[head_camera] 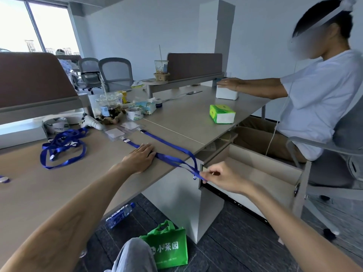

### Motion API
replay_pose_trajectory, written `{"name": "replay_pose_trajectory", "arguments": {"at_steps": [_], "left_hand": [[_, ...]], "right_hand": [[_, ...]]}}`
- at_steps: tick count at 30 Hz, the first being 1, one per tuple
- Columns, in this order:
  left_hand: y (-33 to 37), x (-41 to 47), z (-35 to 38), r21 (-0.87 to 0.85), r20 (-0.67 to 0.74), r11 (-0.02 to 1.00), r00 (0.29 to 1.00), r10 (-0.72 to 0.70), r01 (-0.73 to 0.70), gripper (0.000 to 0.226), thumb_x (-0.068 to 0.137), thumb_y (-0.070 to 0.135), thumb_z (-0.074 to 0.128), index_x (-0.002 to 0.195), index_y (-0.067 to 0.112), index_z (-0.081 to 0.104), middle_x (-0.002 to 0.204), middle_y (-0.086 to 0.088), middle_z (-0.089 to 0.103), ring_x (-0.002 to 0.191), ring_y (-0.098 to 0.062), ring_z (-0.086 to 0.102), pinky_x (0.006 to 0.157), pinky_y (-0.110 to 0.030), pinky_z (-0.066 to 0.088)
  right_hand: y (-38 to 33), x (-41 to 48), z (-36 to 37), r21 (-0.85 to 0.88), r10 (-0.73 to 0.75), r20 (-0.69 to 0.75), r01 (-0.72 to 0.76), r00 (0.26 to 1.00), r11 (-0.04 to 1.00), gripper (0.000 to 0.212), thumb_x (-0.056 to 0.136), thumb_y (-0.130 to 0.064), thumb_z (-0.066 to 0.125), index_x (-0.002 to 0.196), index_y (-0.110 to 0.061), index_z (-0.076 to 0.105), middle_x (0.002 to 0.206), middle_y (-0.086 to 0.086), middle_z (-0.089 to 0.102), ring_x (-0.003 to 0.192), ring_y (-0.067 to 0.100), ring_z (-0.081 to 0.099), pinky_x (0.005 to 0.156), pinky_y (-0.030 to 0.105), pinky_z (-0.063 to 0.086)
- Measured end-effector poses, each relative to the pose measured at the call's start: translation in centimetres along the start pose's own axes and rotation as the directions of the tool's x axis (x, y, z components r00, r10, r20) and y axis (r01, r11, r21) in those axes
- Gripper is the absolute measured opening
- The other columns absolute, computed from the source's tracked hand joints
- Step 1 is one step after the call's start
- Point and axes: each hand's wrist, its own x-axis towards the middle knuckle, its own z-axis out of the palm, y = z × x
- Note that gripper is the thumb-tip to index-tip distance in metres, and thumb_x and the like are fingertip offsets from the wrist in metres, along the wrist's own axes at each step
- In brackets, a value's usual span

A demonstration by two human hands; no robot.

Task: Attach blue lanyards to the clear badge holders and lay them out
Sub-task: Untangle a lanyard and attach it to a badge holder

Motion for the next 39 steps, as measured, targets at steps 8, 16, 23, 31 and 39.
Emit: {"name": "replay_pose_trajectory", "arguments": {"at_steps": [8, 16, 23, 31, 39], "left_hand": [[-0.8, -0.4, 0.2, -0.081, -0.128, 0.996, 0.991, 0.027, -0.038, 0.052, 0.102, 0.023, 0.011, 0.138, -0.004, 0.039, 0.146, -0.026, 0.033, 0.142, -0.043, 0.017, 0.118, -0.046, 0.009], [-1.9, 0.3, 0.6, -0.232, -0.049, 0.957, 0.98, -0.192, 0.176, 0.053, 0.102, 0.037, 0.021, 0.148, 0.01, 0.028, 0.157, -0.009, 0.02, 0.146, -0.025, 0.015, 0.118, -0.044, 0.017], [-2.4, 0.6, 1.3, -0.208, 0.022, 0.956, 0.978, -0.206, 0.206, 0.06, 0.1, 0.044, 0.009, 0.152, 0.013, 0.012, 0.16, -0.01, 0.005, 0.148, -0.025, 0.0, 0.12, -0.045, 0.009], [0.3, -4.4, -1.9, -0.348, -0.095, 0.926, 0.978, -0.187, 0.143, 0.049, 0.103, 0.025, 0.028, 0.15, 0.012, 0.023, 0.16, -0.007, 0.013, 0.147, -0.018, 0.013, 0.116, -0.025, 0.008], [-3.5, -15.2, -3.9, -0.406, -0.1, 0.871, 0.934, -0.343, 0.276, 0.045, 0.101, 0.033, 0.036, 0.144, 0.019, 0.037, 0.15, -0.004, 0.039, 0.135, -0.023, 0.039, 0.109, -0.033, 0.03]], "right_hand": [[-1.1, 3.3, 3.2, -0.112, 0.025, -0.206, -0.049, 0.978, 0.993, 0.029, 0.09, -0.05, 0.051, 0.081, -0.024, 0.062, 0.081, -0.008, 0.068, 0.073, 0.007, 0.063, 0.065, 0.028, 0.049], [-2.3, 7.0, 6.5, 0.195, 0.175, 0.072, -0.186, 0.982, 0.963, 0.05, 0.095, -0.052, 0.051, 0.074, -0.009, 0.068, 0.074, 0.003, 0.073, 0.076, 0.016, 0.07, 0.092, 0.042, 0.053], [-1.4, 5.4, 4.7, 0.123, 0.221, 0.1, -0.232, 0.97, 0.965, 0.043, 0.102, -0.04, 0.041, 0.081, -0.007, 0.058, 0.056, 0.001, 0.056, 0.05, 0.02, 0.059, 0.055, 0.029, 0.045], [-4.6, 4.5, 3.9, -0.392, 0.039, -0.179, -0.107, 0.983, 0.914, 0.026, 0.094, -0.034, 0.047, 0.081, -0.015, 0.06, 0.085, 0.01, 0.07, 0.082, 0.031, 0.067, 0.065, 0.031, 0.046], [-13.8, 6.6, 9.7, -0.304, -0.175, -0.078, 0.144, 0.981, 0.942, 0.03, 0.096, -0.036, 0.05, 0.088, -0.012, 0.065, 0.088, 0.006, 0.071, 0.085, 0.027, 0.064, 0.062, 0.029, 0.038]]}}
